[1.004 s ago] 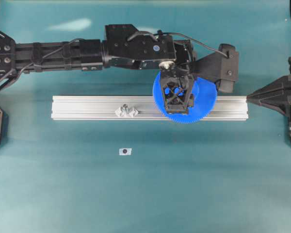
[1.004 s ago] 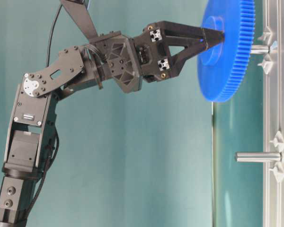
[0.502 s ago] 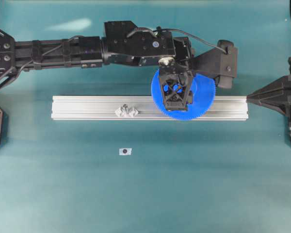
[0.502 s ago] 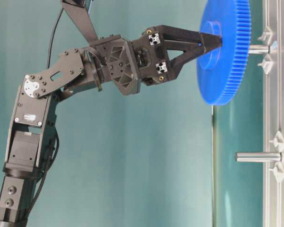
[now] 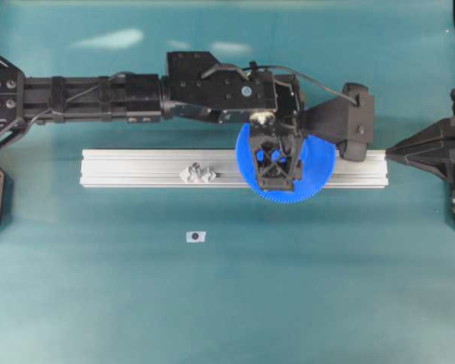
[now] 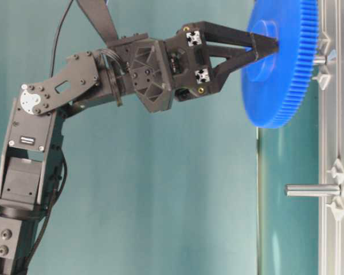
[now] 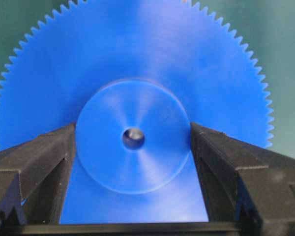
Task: Insert the large gear onto the shaft.
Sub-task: 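Align the gear's hub hole with the shaft and push it on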
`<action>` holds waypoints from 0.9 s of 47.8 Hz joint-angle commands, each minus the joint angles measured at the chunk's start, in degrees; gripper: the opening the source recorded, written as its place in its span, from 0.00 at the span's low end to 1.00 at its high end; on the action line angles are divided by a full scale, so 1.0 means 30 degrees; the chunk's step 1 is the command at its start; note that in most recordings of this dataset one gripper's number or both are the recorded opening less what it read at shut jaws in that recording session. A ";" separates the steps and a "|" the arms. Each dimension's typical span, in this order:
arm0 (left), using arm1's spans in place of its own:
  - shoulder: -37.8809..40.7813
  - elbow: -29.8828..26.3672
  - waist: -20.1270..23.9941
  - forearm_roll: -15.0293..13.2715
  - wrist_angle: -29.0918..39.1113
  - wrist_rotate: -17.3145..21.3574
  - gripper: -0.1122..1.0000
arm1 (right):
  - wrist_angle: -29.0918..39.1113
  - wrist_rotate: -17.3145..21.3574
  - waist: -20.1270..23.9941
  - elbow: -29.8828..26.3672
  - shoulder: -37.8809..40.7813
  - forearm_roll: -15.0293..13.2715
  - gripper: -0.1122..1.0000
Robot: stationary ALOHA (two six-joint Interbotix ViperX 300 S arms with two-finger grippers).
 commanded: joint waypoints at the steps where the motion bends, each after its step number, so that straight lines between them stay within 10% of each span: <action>1: -0.0381 -0.0059 -0.0117 -0.0029 -0.0029 -0.0029 0.79 | -0.0088 0.0176 -0.0029 -0.0146 0.0117 0.0029 0.18; 43: -0.0469 0.0234 0.1758 -0.0059 -0.0146 0.0264 0.79 | -0.0117 0.0176 -0.0029 -0.0176 0.0088 0.0029 0.18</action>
